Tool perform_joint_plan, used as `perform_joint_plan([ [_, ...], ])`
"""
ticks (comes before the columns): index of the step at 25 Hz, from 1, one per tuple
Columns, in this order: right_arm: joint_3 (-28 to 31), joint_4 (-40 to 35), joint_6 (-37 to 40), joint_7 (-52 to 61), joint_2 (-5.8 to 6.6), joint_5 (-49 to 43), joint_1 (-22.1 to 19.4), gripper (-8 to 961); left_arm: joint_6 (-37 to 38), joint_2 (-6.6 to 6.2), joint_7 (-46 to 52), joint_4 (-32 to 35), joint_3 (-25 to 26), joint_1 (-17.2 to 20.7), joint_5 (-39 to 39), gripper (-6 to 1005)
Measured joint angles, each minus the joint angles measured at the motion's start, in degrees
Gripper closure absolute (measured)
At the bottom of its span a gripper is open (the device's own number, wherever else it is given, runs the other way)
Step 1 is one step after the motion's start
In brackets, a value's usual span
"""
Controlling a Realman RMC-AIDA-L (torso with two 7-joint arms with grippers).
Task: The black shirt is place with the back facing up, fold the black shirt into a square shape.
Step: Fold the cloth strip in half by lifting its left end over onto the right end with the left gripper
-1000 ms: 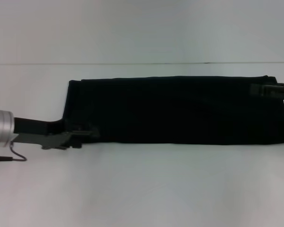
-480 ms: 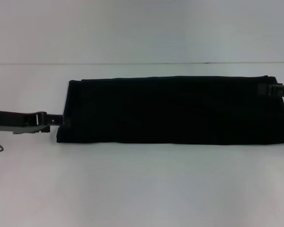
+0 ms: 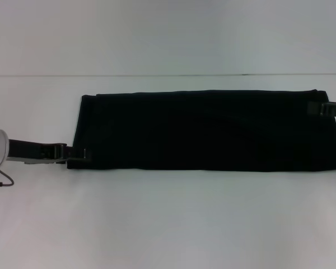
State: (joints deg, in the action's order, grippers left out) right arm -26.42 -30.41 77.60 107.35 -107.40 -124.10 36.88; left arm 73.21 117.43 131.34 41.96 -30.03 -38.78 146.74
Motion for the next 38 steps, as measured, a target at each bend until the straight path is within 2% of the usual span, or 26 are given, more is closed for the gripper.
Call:
perform_joint_plan([
  [12,-0.31,0.00,0.01,0.05,-0.09,0.00,-0.61,177,-1.03,0.00,-1.30,-0.74,-0.12,-0.14,-0.15,238],
  [17,-0.13,-0.29,-0.14,0.43,-0.02,0.00,-1.51,176,-1.07,0.12,-1.46,-1.26,-0.20,-0.31,-0.08,483],
  [20,-0.33,-1.15,-0.51,1.04,0.00,0.00,-2.35,176,-1.18,0.17,-1.48,-1.39,-0.52,-0.43,-0.04,724],
  [25,-0.38,-1.35,-0.74,1.77,0.30,-0.43,-3.44,177,-1.30,0.27,-1.50,-1.45,-0.89,-0.49,-0.17,825],
  [31,-0.08,-1.46,-3.51,5.29,0.53,-5.97,-3.77,177,-1.33,0.34,-1.53,-1.45,-0.92,-0.61,-0.23,946],
  [35,-0.19,-1.47,-5.63,5.92,0.24,-7.45,-4.24,176,-1.33,0.35,-1.53,-1.44,-0.91,-0.95,-0.23,995],
  [38,-0.34,-1.49,-6.08,6.02,0.22,-7.47,-4.58,176,-1.33,0.35,-1.53,-1.44,-0.91,-1.01,-0.23,995],
])
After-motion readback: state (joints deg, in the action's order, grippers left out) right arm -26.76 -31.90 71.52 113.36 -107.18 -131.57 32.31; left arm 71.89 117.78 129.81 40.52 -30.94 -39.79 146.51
